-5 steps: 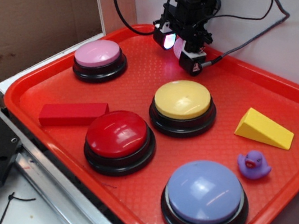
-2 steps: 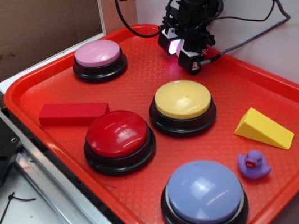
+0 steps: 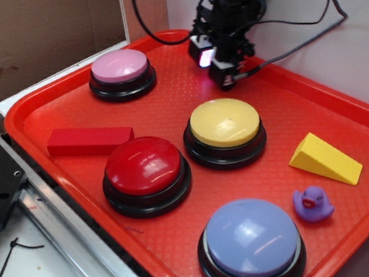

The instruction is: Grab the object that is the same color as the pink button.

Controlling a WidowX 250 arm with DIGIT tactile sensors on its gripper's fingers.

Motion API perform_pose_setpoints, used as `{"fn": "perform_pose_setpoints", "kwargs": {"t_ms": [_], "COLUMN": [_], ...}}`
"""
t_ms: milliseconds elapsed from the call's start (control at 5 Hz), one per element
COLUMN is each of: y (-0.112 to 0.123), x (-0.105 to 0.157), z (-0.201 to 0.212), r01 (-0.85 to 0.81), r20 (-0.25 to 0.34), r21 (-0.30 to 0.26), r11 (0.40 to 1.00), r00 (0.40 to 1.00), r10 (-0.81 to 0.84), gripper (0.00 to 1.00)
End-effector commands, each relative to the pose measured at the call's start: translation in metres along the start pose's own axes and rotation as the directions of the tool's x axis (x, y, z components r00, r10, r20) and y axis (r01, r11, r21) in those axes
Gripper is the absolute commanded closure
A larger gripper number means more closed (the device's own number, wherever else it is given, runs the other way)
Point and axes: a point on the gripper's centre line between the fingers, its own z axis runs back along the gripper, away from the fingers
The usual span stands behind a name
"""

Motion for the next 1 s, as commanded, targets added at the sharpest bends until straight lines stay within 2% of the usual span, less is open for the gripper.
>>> {"fn": "perform_pose_setpoints", "kwargs": {"t_ms": [0,200,400,800], "y": [-0.038,-0.038,-0.031,-0.015], "x": [-0.09,-0.126,-0.143,-0.135], "z": [0.115,0.158,0.187,0.178], "r01": [-0.055,-0.016,-0.035,-0.097], "r20": [0.09,0.149,0.166,0.143], "r21": [-0.147,-0.172,-0.151,-0.157], "r11": [0.988,0.985,0.988,0.983], "r00": [0.994,0.988,0.984,0.982], "r10": [0.069,0.041,0.061,0.12], "gripper": [1.0,1.0,1.0,1.0]}}
